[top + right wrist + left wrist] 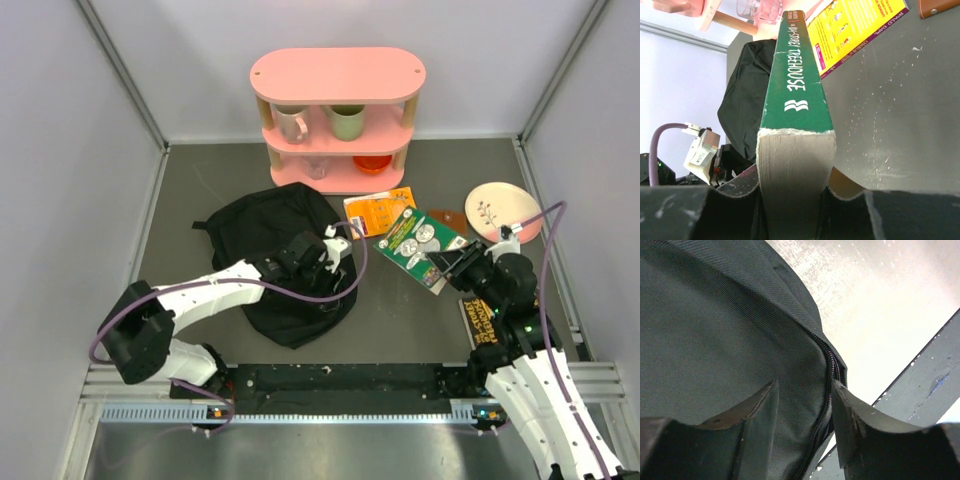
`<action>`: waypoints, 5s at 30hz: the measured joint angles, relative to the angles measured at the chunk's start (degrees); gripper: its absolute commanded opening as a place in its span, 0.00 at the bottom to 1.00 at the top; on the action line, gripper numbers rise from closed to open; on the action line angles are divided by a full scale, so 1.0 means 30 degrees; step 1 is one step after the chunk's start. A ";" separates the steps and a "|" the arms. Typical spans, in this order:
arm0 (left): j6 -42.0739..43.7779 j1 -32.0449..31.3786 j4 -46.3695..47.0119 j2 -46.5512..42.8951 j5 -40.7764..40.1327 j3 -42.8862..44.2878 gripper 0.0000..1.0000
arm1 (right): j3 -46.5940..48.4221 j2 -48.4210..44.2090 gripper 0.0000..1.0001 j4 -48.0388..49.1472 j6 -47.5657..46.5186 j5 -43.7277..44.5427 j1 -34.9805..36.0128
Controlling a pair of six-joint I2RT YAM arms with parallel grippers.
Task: Pack the student bag
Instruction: Place the book in the student bag.
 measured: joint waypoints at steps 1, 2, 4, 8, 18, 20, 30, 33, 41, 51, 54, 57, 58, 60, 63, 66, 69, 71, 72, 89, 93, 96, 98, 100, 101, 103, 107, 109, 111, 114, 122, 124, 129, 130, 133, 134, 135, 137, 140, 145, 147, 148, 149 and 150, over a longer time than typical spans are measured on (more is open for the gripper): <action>-0.0015 -0.0007 0.0066 0.0044 0.0095 0.0000 0.47 | -0.0007 -0.0051 0.00 -0.0007 0.0007 -0.0007 0.0000; -0.0022 -0.0015 0.0109 0.0109 0.0153 0.0000 0.47 | -0.0015 -0.0102 0.00 0.0000 0.0066 -0.0007 0.0000; -0.0015 -0.0029 0.0175 0.0240 0.0335 0.0000 0.47 | -0.0102 -0.0117 0.00 0.0036 0.0182 -0.0007 0.0000; 0.0022 -0.0080 0.0175 0.0328 0.0860 0.0000 0.45 | -0.0248 -0.0102 0.00 -0.0058 0.0313 -0.0015 0.0000; 0.0109 -0.0211 0.0211 0.0729 0.1676 0.0000 0.20 | -0.0255 -0.0109 0.00 -0.0066 0.0335 -0.0044 0.0000; 0.0117 -0.0226 0.0255 0.0874 0.1756 0.0000 0.20 | -0.0255 -0.0109 0.00 -0.0066 0.0335 -0.0051 0.0000; 0.0182 -0.0226 0.0444 0.1362 0.2295 0.0007 0.00 | -0.0262 -0.0109 0.00 -0.0066 0.0437 -0.0153 0.0000; 0.0160 -0.0226 0.0459 0.1362 0.2273 0.0000 0.00 | -0.0291 -0.0109 0.00 -0.0066 0.0481 -0.0168 0.0000; -0.0452 -0.0393 -0.0044 0.0168 -0.0087 0.0036 0.00 | -0.0495 -0.0109 0.00 -0.0073 0.0488 -0.0306 0.0000; -0.1209 -0.0386 -0.2725 -0.3169 -0.8189 0.1807 0.00 | -0.0495 -0.0240 0.00 -0.0066 0.0481 -0.1239 0.0000; -0.1180 -0.0379 -0.2987 -0.4291 -0.9508 0.2572 0.00 | -0.0495 -0.0299 0.00 -0.0073 0.0481 -0.1902 0.0000; -0.1180 -0.0350 -0.3126 -0.5093 -1.0149 0.3016 0.00 | -0.0488 -0.0510 0.00 -0.0066 0.0481 -0.2623 0.0000; -0.1180 -0.0350 -0.3198 -0.5246 -1.0338 0.3177 0.00 | -0.0488 -0.0590 0.00 -0.0066 0.0481 -0.2922 0.0000; -0.1209 -0.0350 -0.3453 -0.5406 -1.0652 0.3534 0.00 | -0.0481 -0.0619 0.00 -0.0051 0.0481 -0.3643 0.0000; -0.1260 -0.0342 -0.3650 -0.5559 -1.0979 0.3963 0.00 | -0.0466 -0.0656 0.00 0.0080 0.0597 -0.4860 0.0000; -0.1326 -0.0342 -0.3912 -0.5792 -1.0921 0.4605 0.00 | -0.0474 -0.0634 0.00 0.0590 0.1158 -0.6186 0.0000; -0.1246 -0.0342 -0.3687 -0.6120 -1.0120 0.5231 0.00 | -0.0597 -0.0539 0.00 0.2200 0.2492 -0.7839 0.0000; -0.1260 -0.0342 -0.3271 -0.6448 -0.9500 0.5319 0.00 | -0.0933 -0.0474 0.00 0.3461 0.3402 -0.8619 0.0000; -0.1275 -0.0342 -0.3096 -0.6601 -0.9253 0.5355 0.00 | -0.1195 -0.0466 0.00 0.4080 0.3883 -0.8990 0.0000; -0.2310 -0.1341 -0.2681 -0.5858 -0.9282 0.6739 0.00 | -0.1770 0.4218 0.00 0.5115 0.4925 -0.9777 0.3446; -0.2426 -0.1479 -0.2535 -0.5559 -0.9267 0.7045 0.00 | -0.1727 0.5734 0.00 0.6739 0.5588 -0.8619 0.5020; -0.2557 -0.1515 -0.2543 -0.5472 -0.9253 0.7147 0.00 | -0.1304 0.7533 0.00 0.7359 0.5894 -0.7198 0.6572; -0.2718 -0.1515 -0.2543 -0.5428 -0.9245 0.7206 0.00 | -0.1078 0.8641 0.00 0.7832 0.6229 -0.6215 0.7497; -0.2856 -0.1523 -0.2543 -0.5421 -0.9238 0.7235 0.00 | -0.1107 0.9668 0.00 0.8757 0.6681 -0.5355 0.8145; -0.2907 -0.1530 -0.2543 -0.5421 -0.9231 0.7257 0.00 | -0.1107 1.0229 0.00 0.9311 0.6878 -0.4860 0.8393; -0.2936 -0.1530 -0.2543 -0.5421 -0.9245 0.7278 0.00 | -0.1027 1.1431 0.00 1.0477 0.7031 -0.3745 0.8801; -0.2922 -0.1530 -0.2594 -0.5413 -0.9347 0.7315 0.00 | -0.0692 1.4185 0.00 1.3209 0.7286 -0.1792 0.9712; -0.2900 -0.1537 -0.2856 -0.5384 -0.9420 0.7490 0.00 | -0.0561 1.5824 0.00 1.5278 0.7701 -0.1188 1.0040; -0.2885 -0.1545 -0.3075 -0.5348 -0.9471 0.7730 0.00 | -0.0328 1.7354 0.00 1.7165 0.8145 -0.0627 1.0287; -0.2878 -0.1545 -0.3293 -0.5340 -0.9493 0.7970 0.00 | 0.0408 1.9904 0.00 2.0036 0.9078 0.0058 1.0630; -0.2871 -0.1552 -0.3526 -0.5340 -0.9632 0.8218 0.00 | 0.1588 2.2695 0.00 2.3088 1.0761 0.2550 1.1752; -0.2827 -0.1552 -0.3701 -0.5326 -0.9785 0.8378 0.00 | 0.2084 2.2928 0.00 2.2942 1.0659 0.3592 1.2189; -0.2543 -0.1559 -0.4109 -0.5355 -1.0411 0.8648 0.00 | 0.4138 2.4181 0.00 2.2214 0.9588 0.5486 1.3194; -0.2470 -0.1559 -0.4218 -0.5355 -1.0462 0.8655 0.00 | 0.4291 2.4181 0.00 2.2032 0.9245 0.5836 1.3406; -0.2346 -0.1559 -0.4612 -0.5355 -1.0586 0.8786 0.00 | 0.4306 2.3394 0.00 2.0567 0.8007 0.7140 1.4265; -0.2331 -0.1559 -0.4670 -0.5355 -1.0615 0.8808 0.00 | 0.4306 2.2877 0.00 1.9664 0.7475 0.7563 1.4593; -0.2331 -0.1545 -0.4692 -0.5355 -1.0637 0.8830 0.00 | 0.4313 2.2287 0.00 1.8775 0.6965 0.7825 1.4863; -0.2339 -0.1537 -0.4699 -0.5355 -1.0652 0.8830 0.00 | 0.4313 2.1230 0.00 1.7369 0.6229 0.7963 1.5191; -0.2382 -0.1523 -0.4699 -0.5355 -1.0622 0.8830 0.00 | 0.4364 1.9999 0.00 1.5992 0.5807 0.7934 1.5322; -0.2623 -0.1472 -0.5122 -0.5027 -1.0426 0.9413 0.00 | 0.5224 1.9904 0.00 1.4885 0.5909 0.7563 1.5344; -0.2805 -0.1472 -0.5231 -0.4794 -1.0244 0.9704 0.00 | 0.5610 2.0079 0.00 1.4863 0.6120 0.7482 1.5365; -0.2834 -0.1472 -0.5326 -0.4714 -1.0178 0.9821 0.00 | 0.5741 2.0320 0.00 1.5154 0.6295 0.7431 1.5365; -0.2856 -0.1472 -0.5442 -0.4685 -1.0127 0.9923 0.00 | 0.5829 2.0546 0.00 1.5351 0.6397 0.7402 1.5365; -0.2856 -0.1464 -0.5741 -0.4634 -1.0025 1.0134 0.00 | 0.5909 2.0881 0.00 1.5628 0.6521 0.7366 1.5365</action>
